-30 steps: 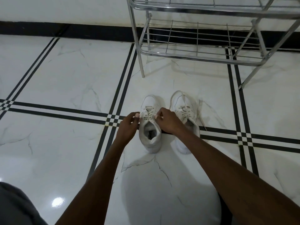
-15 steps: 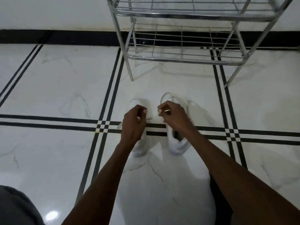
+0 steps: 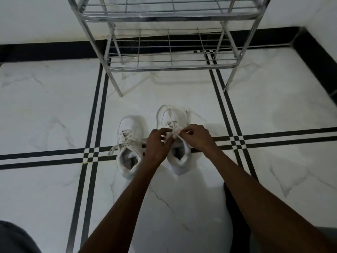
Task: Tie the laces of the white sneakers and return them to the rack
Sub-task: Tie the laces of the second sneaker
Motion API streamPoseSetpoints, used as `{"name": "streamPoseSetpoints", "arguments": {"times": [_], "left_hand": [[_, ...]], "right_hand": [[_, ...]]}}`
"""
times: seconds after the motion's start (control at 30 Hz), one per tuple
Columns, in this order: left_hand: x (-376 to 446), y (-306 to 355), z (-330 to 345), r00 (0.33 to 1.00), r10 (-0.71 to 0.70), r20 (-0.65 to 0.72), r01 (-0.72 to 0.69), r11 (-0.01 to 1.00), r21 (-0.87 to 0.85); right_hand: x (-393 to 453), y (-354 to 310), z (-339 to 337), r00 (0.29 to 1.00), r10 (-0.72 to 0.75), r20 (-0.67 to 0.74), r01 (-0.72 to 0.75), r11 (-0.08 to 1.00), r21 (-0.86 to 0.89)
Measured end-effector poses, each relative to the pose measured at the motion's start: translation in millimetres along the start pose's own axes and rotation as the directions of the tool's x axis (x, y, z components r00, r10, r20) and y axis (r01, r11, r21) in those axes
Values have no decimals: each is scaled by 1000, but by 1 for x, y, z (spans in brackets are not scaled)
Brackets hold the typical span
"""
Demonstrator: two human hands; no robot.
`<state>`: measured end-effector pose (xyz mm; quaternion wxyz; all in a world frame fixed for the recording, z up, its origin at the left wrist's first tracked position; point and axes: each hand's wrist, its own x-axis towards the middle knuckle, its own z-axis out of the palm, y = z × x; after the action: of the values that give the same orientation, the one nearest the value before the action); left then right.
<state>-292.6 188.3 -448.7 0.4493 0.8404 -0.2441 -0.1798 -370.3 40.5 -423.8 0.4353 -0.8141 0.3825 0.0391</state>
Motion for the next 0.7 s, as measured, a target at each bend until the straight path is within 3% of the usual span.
{"name": "streamPoseSetpoints", "arguments": {"times": [0.2, 0.43, 0.7], "left_hand": [[10, 2, 3, 999, 54, 7, -54, 995, 78], [9, 2, 1, 1000, 9, -21, -8, 998, 56], [1, -1, -12, 997, 68, -49, -61, 990, 129]], "right_hand": [[-6, -5, 7, 997, -68, -32, 70, 996, 61], [-1, -8, 11, 999, -27, -36, 31, 993, 112], [-6, -8, 21, 956, -273, -108, 270, 962, -40]]}}
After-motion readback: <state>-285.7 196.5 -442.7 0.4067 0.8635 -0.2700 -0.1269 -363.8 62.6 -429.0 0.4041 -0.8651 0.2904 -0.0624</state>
